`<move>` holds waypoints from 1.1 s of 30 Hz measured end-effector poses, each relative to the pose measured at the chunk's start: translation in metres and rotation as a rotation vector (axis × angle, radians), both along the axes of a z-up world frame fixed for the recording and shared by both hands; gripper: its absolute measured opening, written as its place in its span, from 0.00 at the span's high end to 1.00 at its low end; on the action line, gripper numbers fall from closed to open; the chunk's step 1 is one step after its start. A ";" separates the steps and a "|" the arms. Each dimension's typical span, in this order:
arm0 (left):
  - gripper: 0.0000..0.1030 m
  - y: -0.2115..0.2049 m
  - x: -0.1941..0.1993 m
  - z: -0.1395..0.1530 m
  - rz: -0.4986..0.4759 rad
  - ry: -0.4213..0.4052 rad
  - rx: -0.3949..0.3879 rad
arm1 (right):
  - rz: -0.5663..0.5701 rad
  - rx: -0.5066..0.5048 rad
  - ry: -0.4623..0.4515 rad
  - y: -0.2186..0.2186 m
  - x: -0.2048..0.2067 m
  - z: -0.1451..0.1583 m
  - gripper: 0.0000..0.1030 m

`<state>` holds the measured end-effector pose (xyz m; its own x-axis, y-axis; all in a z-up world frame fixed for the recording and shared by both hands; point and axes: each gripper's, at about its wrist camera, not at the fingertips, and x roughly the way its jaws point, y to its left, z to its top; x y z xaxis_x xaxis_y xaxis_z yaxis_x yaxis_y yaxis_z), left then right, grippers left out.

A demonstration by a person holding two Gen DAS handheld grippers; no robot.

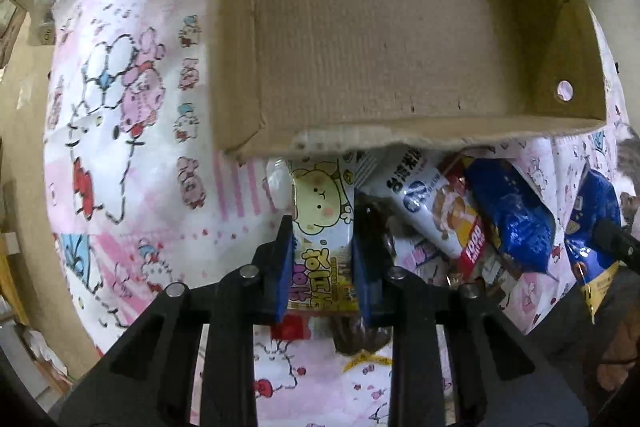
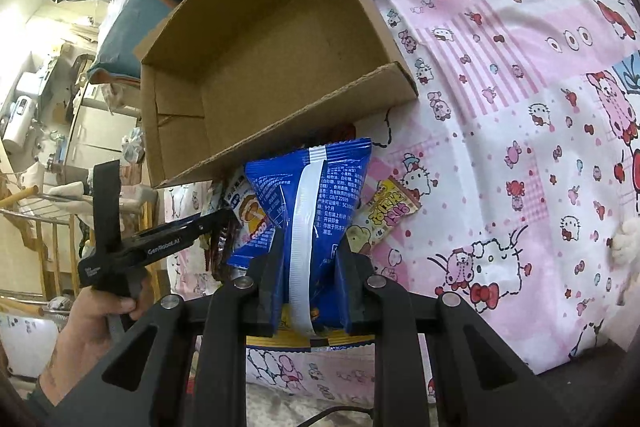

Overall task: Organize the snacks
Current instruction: 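Carry both snacks over the box and open both tools to drop them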

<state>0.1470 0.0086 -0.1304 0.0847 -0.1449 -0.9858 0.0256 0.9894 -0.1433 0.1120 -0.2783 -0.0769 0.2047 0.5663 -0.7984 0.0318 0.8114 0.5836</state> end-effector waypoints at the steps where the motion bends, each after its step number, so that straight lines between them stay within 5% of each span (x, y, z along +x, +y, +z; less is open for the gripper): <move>1: 0.78 0.001 -0.005 0.004 0.002 -0.001 0.001 | 0.002 0.007 0.001 0.001 0.000 0.000 0.79; 11: 0.78 0.006 -0.059 0.035 0.057 -0.021 -0.018 | 0.042 0.033 -0.004 0.014 -0.005 0.005 0.79; 18: 0.78 0.001 -0.090 0.082 0.065 -0.202 -0.017 | 0.078 0.090 -0.053 0.028 -0.005 0.019 0.79; 27: 0.78 0.017 -0.065 0.153 0.136 -0.444 0.011 | 0.059 0.192 -0.259 0.027 0.010 0.064 0.79; 33: 0.78 0.016 -0.024 0.163 0.154 -0.491 0.014 | 0.038 0.171 -0.311 0.025 0.029 0.072 0.79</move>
<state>0.1233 0.0251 0.0330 0.5575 -0.0815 -0.8262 -0.0595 0.9887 -0.1377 0.1406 -0.2532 -0.0050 0.3993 0.6982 -0.5942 -0.1974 0.6984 0.6879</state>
